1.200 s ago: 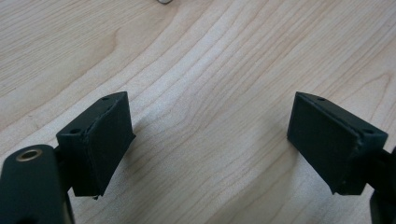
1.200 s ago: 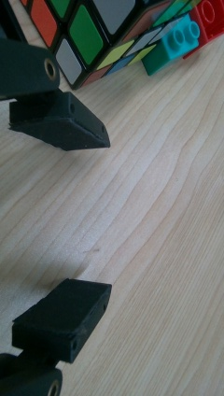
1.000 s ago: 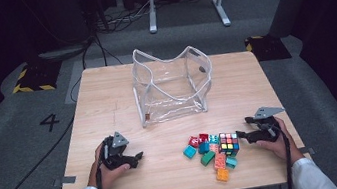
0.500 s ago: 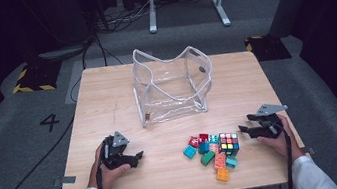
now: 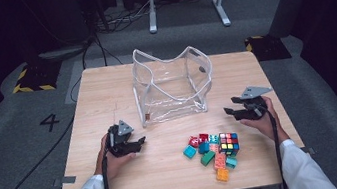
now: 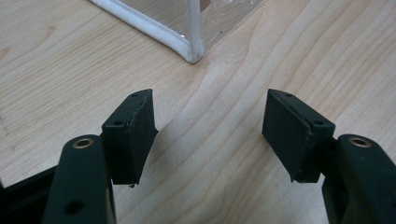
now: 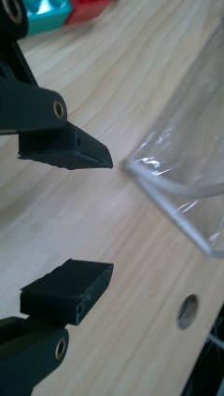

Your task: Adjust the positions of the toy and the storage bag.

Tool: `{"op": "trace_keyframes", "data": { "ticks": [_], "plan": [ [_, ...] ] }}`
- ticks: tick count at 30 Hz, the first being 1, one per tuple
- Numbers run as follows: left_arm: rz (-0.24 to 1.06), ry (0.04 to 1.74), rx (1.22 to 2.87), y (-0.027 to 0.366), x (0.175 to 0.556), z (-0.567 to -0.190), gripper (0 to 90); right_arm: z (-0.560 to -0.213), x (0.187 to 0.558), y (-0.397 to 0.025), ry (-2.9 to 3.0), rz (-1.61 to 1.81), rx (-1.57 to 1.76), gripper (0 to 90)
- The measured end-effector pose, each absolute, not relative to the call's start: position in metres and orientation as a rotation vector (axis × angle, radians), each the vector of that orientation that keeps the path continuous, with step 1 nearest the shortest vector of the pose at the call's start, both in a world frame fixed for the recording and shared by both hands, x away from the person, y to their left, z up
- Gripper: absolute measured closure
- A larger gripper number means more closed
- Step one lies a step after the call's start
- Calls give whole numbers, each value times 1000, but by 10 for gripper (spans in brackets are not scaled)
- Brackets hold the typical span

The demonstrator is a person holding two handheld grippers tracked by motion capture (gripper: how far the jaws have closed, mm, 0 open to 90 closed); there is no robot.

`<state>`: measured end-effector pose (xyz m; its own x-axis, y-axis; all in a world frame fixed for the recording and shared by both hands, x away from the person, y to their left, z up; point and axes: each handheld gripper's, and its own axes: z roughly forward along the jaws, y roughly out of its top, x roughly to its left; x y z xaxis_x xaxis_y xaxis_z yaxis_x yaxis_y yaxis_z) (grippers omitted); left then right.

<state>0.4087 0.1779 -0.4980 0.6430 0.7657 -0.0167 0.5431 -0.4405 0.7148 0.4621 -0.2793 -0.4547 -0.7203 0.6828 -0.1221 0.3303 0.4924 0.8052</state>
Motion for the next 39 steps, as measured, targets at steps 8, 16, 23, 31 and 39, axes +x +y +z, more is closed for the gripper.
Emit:
{"op": "trace_keyframes", "data": {
  "ticks": [8,16,23,31,39],
  "plan": [
    [438,1003,2078,165,428,-486,317,-433,470,-232,2297,1116,703,444],
    [462,976,2034,148,438,-475,350,-426,481,-220,2286,1145,717,439],
    [449,941,1981,139,446,-464,494,-426,483,-215,2283,1153,723,591],
    [500,965,1952,144,453,-464,787,-426,487,-214,2252,1137,731,794],
    [502,899,2000,141,449,-461,863,-426,484,-221,2264,1137,699,872]
  ]
}}
